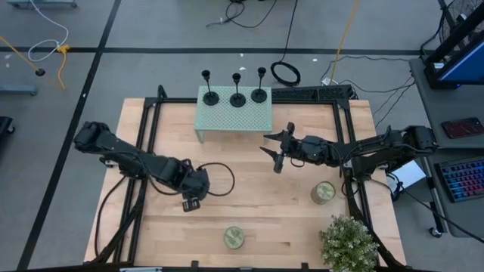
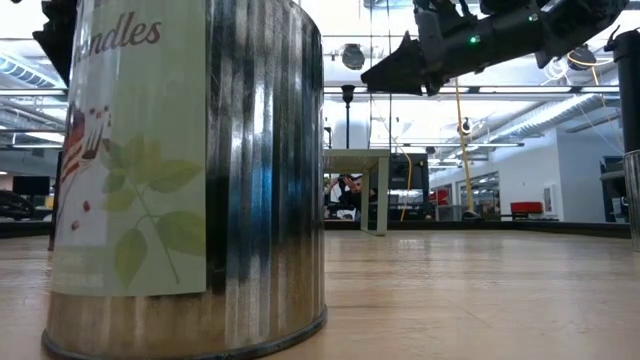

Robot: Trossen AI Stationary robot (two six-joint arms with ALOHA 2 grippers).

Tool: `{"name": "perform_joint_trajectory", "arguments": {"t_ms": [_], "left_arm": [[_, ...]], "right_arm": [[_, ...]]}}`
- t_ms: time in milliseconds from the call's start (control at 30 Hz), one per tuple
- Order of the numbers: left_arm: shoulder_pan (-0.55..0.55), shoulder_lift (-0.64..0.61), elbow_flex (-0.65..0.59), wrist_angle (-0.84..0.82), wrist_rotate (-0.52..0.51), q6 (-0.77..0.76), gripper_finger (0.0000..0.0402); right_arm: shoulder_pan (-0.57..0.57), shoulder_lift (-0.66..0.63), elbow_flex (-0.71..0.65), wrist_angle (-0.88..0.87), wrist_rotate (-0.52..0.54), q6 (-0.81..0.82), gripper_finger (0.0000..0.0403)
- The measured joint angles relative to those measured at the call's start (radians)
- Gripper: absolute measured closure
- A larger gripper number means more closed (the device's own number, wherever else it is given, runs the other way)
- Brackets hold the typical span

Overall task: Pick & Place candle stick holders
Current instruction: Put the scented candle on the shelf

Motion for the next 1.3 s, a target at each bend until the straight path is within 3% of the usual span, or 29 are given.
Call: {"name": "perform_joint_trajectory", "arguments": {"t_ms": [533, 700, 1067, 1167, 1300], "left_arm": [[-0.001, 0.035, 0.000, -0.120, -0.032, -0.005, 0.0313], [-0.013, 0.035, -0.018, -0.079, -0.001, 0.113, 0.0313], [-0.014, 0.035, -0.079, -0.077, -0.025, 0.221, 0.0315], [-0.024, 0.035, -0.079, -0.076, -0.023, 0.264, 0.0333], [-0.024, 0.033, -0.079, -0.070, 0.009, 0.293, 0.0390]], "right_arm": [[-0.019, 0.000, 0.000, 0.000, -0.001, 0.000, 0.0199], [-0.019, 0.000, 0.000, -0.011, -0.001, 0.001, 0.0198], [-0.018, 0.000, 0.000, -0.026, -0.001, 0.001, 0.0202], [-0.018, 0.000, 0.000, -0.025, -0.001, 0.001, 0.0202], [-0.018, 0.000, 0.000, -0.031, -0.001, 0.018, 0.0202]]}}
